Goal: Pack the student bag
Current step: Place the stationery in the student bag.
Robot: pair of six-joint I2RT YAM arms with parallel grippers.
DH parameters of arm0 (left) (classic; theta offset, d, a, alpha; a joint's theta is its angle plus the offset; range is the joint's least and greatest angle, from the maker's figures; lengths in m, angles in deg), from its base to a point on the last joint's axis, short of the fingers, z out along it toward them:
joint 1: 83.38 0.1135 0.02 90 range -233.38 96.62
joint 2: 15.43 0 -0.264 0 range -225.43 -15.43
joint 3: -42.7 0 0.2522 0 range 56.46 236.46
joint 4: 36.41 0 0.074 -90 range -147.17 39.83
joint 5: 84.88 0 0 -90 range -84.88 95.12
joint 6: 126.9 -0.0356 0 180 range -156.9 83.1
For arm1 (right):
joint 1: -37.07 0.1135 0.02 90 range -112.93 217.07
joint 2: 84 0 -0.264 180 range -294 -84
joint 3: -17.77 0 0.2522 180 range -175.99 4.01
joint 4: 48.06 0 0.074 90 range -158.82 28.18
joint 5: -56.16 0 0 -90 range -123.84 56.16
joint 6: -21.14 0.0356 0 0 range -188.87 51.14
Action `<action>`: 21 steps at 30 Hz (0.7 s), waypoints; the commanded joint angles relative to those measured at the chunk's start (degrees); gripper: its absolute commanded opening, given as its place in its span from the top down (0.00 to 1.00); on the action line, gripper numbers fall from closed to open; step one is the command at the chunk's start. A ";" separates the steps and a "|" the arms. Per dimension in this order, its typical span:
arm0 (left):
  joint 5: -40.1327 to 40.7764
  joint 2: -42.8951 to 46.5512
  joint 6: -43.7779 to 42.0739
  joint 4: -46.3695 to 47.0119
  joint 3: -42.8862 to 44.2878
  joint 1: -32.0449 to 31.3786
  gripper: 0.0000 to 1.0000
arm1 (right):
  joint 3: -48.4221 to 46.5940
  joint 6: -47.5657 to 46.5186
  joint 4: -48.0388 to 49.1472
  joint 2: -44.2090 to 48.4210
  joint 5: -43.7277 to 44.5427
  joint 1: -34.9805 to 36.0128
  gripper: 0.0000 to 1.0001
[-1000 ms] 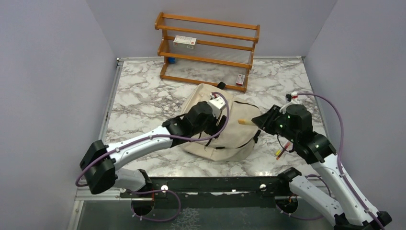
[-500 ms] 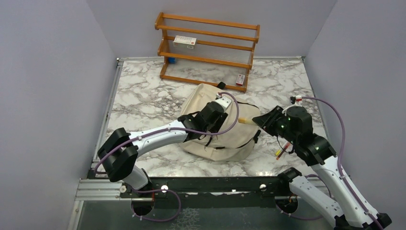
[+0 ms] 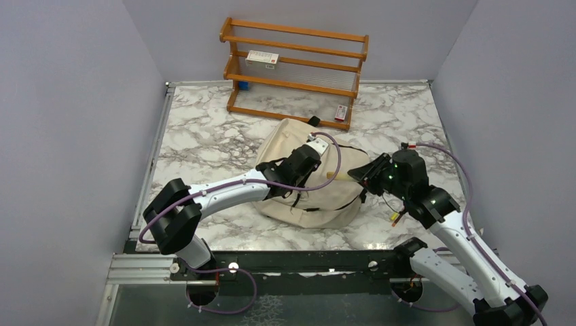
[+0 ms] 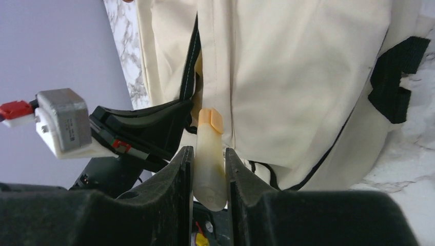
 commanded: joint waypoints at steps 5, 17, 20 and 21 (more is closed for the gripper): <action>-2.51 3.00 1.58 0.07 3.64 -0.09 1.00 | 1.81 7.82 12.69 -7.42 -6.93 -0.18 0.99; -5.27 5.82 5.02 0.55 5.73 -0.09 1.00 | 1.00 10.32 20.52 -17.53 -8.15 -0.14 0.99; -5.66 6.76 5.63 0.66 5.90 -0.09 1.00 | 1.83 11.67 23.35 -18.79 -8.84 -0.13 0.99; -5.88 6.96 5.79 0.74 5.93 -0.09 1.00 | 2.19 12.13 24.72 -19.20 -9.17 -0.14 0.99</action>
